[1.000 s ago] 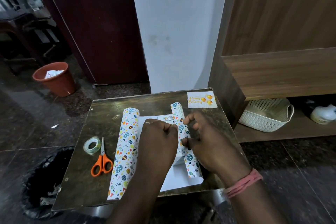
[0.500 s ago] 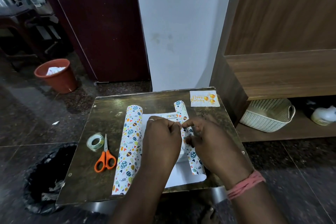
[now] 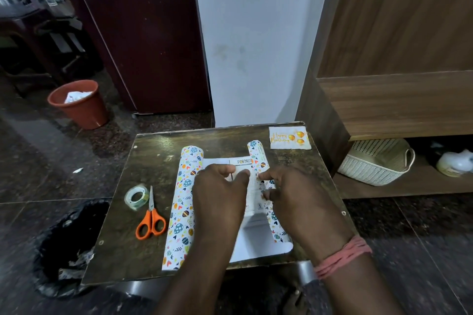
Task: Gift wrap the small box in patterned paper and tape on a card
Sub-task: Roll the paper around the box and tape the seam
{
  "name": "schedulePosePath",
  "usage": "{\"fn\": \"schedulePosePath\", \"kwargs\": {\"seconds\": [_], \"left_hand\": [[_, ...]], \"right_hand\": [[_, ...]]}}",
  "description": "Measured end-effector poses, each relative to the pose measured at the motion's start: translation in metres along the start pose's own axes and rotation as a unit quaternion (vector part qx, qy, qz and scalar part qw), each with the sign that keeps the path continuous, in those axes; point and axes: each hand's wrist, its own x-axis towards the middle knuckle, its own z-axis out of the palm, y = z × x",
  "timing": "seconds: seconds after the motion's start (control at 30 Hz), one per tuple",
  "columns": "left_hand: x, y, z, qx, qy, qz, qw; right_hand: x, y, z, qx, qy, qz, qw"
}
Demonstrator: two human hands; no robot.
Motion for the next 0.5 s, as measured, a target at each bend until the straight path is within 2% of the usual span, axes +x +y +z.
{"fn": "schedulePosePath", "kwargs": {"seconds": [0.13,0.3,0.5], "left_hand": [[0.008,-0.011,-0.007,-0.060,-0.022,-0.037,0.997],[0.011,-0.018,-0.008,-0.100,-0.068,-0.053,0.991],[0.011,-0.027,-0.008,-0.106,-0.071,-0.031,0.991]], "right_hand": [[-0.006,-0.013,0.001,-0.023,-0.020,0.000,1.000],[-0.022,-0.039,-0.001,-0.206,-0.026,-0.025,0.978],[-0.024,-0.049,-0.003,-0.276,-0.036,-0.012,0.960]]}}
